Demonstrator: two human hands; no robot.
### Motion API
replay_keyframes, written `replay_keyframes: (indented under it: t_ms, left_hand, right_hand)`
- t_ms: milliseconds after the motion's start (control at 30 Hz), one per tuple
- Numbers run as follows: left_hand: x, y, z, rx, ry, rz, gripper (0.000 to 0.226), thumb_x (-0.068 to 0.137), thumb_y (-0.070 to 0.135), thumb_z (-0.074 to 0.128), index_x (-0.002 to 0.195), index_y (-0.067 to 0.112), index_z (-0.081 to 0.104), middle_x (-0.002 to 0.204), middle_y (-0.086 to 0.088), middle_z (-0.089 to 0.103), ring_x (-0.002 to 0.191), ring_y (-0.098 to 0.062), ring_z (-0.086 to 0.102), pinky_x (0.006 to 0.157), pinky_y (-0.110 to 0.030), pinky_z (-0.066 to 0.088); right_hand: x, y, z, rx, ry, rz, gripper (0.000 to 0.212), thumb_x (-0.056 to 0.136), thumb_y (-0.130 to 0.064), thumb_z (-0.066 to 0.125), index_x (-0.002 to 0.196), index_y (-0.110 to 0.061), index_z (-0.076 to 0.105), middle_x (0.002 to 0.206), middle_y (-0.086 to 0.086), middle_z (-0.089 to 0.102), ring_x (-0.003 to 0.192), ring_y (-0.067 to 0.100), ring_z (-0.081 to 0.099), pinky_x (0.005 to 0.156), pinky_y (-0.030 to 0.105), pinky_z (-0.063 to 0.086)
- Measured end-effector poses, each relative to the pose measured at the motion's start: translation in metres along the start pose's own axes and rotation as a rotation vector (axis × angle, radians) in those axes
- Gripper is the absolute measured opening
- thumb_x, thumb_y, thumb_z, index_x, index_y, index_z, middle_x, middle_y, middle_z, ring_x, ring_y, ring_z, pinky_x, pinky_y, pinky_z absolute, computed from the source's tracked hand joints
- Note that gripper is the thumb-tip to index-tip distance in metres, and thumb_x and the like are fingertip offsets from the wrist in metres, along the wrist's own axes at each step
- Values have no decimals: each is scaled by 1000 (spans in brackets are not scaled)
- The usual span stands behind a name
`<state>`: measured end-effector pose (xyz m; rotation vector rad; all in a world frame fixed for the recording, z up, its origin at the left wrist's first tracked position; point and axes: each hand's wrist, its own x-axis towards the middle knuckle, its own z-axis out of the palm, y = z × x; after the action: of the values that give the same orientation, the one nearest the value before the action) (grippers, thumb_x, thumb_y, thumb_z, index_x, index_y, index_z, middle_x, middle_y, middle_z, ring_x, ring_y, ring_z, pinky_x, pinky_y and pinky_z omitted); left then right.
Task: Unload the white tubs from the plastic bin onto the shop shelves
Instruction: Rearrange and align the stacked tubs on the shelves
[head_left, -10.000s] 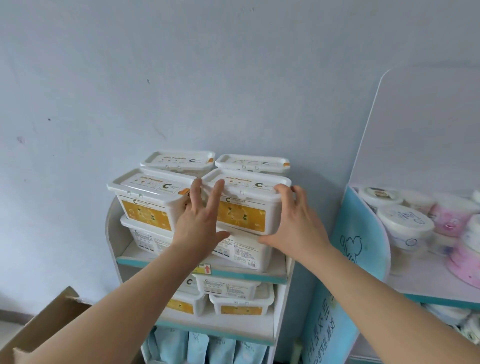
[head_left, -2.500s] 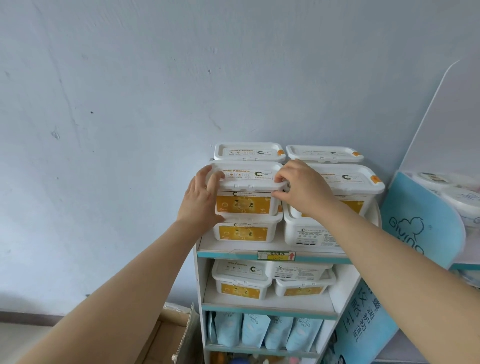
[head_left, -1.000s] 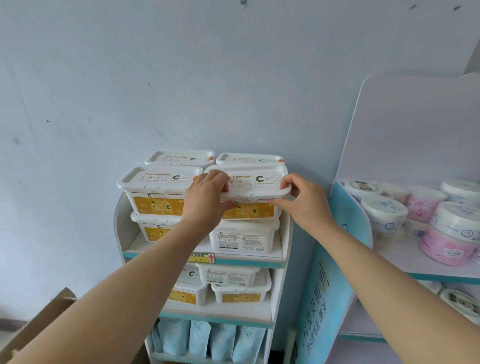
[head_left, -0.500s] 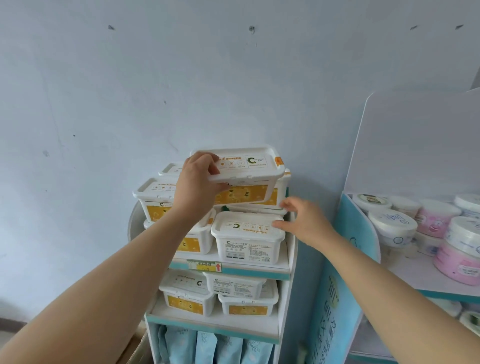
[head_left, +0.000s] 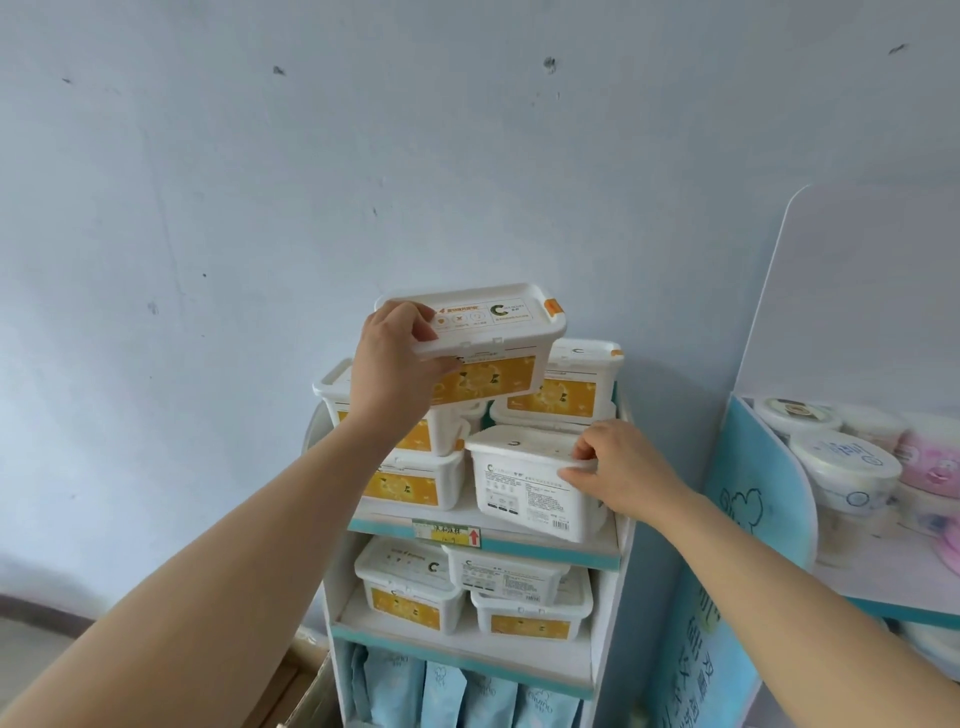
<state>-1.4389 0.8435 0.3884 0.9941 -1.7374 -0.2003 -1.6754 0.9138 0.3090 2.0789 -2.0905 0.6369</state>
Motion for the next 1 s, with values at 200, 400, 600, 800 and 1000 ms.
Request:
replay_keyframes:
  t_ms: [200,400,600,800,1000]
  left_hand:
    - [2,-7,4,-1,-2,-21,35,67,12,83,77,17,49,103,11,55,100,-13,49,76,-21,38]
    - [1,-9,6,-7,-13,-4,35,68,11,83,78,16,50,103,10,54,101,-12,48,74,-19,35]
    - [4,-10,4,-21,-3,-13,36,67,11,83,79,16,50,103,10,55,101,-13,49,73,-17,35]
    - [5,-11,3,-9,-9,-24,36,68,12,83,81,18,50,105,9,56,99,-11,47,64,-7,32]
    - [5,-14,0,-16,-16,-32,36,67,11,83,79,19,49,103,11,55,100,-12,48,74,-18,34]
  right_hand:
    - [0,-8,2,311,-197,70,23,74,-42,76,87,-31,60,117,-13,48,114,12,44,98,32,38]
    - [-7,7,-10,227,-341,110,50,77,-39,74,123,-38,55,140,-12,42,122,12,42,104,37,39]
    - [-11,4,-5,154,-212,80,33,68,-54,76,80,-39,49,98,-17,54,85,0,50,69,19,42]
    - [-10,-9,-4,341,-162,36,34,73,-32,79,104,-25,66,105,-14,60,81,-1,52,67,9,38]
    - [-5,-4,-4,383,-342,70,50,75,-18,79,120,-31,61,125,-22,49,108,5,53,97,23,42]
